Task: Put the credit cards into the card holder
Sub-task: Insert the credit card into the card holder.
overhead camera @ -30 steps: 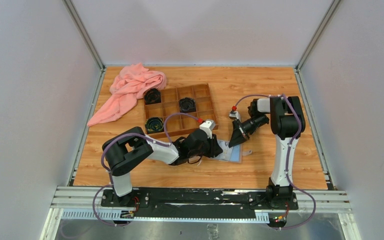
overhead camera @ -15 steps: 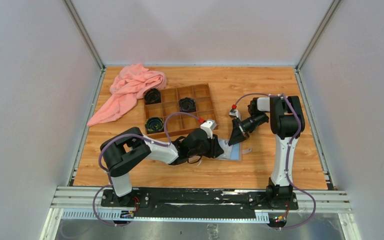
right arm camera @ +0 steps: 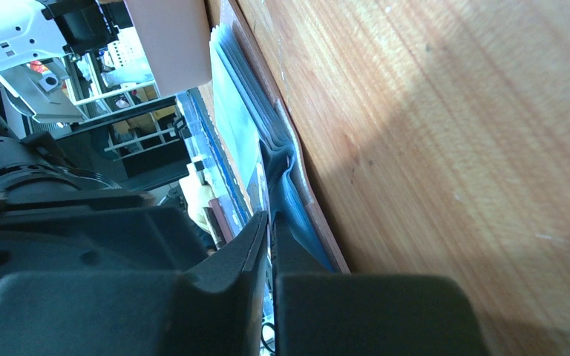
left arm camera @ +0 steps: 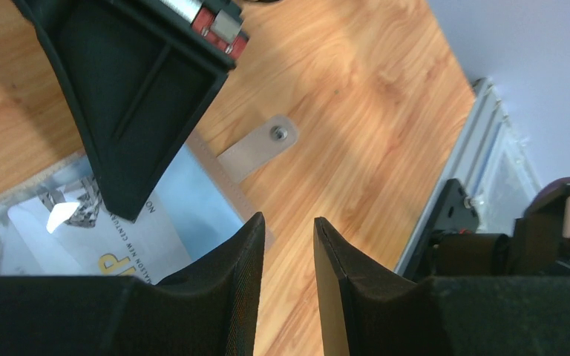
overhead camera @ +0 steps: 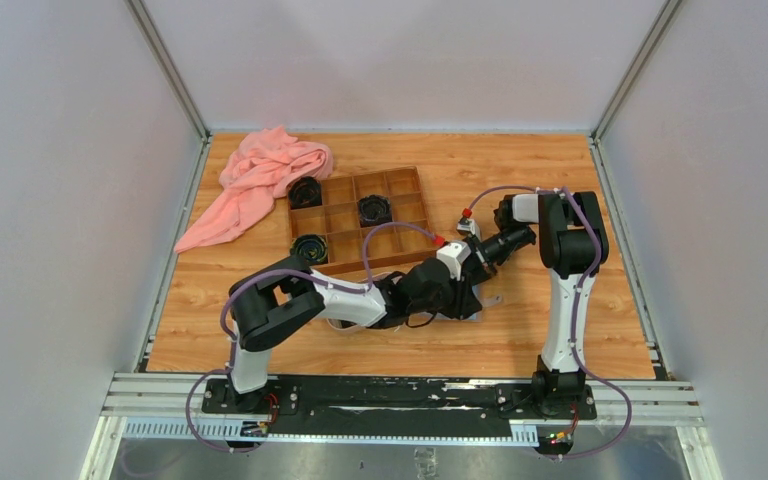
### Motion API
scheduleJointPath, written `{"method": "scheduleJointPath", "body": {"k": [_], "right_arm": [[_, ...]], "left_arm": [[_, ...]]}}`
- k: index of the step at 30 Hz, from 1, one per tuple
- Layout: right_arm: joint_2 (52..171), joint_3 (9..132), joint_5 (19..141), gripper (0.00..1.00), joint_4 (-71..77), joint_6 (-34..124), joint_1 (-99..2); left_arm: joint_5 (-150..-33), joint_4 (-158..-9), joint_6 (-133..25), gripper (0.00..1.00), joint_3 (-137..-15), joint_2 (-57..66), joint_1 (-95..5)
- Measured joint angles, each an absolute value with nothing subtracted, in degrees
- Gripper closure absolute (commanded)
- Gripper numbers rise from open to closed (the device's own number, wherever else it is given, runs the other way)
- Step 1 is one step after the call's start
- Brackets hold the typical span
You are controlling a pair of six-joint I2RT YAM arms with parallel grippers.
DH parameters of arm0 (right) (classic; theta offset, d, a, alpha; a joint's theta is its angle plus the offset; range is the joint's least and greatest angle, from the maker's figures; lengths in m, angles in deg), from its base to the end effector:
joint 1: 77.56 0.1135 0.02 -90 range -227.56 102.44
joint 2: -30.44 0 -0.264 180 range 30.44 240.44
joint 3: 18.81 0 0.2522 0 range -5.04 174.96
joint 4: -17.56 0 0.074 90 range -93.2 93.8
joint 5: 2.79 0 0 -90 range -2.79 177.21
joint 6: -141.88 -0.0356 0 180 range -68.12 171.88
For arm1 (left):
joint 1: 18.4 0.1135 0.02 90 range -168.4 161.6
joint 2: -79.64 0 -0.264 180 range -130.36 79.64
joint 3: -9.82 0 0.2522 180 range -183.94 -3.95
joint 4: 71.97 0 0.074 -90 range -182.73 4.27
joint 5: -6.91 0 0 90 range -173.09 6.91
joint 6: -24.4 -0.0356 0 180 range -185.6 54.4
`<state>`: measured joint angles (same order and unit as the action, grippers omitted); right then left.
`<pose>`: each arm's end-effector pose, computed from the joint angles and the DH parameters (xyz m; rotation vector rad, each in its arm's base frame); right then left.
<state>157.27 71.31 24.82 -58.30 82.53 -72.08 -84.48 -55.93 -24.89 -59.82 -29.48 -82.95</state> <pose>0.3411 0.0644 0.0905 0.4979 -2.5203 -1.6181 0.1718 -0.3631 0.1590 0.4698 2.1409 -1.1595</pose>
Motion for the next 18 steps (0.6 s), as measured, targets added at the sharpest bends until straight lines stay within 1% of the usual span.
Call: {"method": "scheduleJointPath", "body": {"k": [5,9,14,17,18], "right_arm": [[157.27,71.31,24.82,0.93,-57.91,82.05,-72.06],[157.27,71.31,24.82,0.93,-57.58,81.57,-72.06],[157.27,71.31,24.78,0.92,-57.19,81.27,-72.04],[157.27,71.31,24.71,0.9,-56.77,81.18,-72.04],[157.27,71.31,24.71,0.88,-56.62,81.16,-72.04]], "left_arm": [[-79.73,-60.97,-24.91,0.63,-61.81,-31.73,-84.22],[-74.95,-65.26,-24.98,0.59,-63.78,-32.1,-85.34],[-70.14,-68.97,-25.11,0.58,-65.7,-32.52,-85.86],[-68.02,-70.05,-25.07,0.57,-66.62,-33.0,-86.23],[-67.21,-70.44,-25.07,0.57,-67.01,-33.26,-86.43]]}}
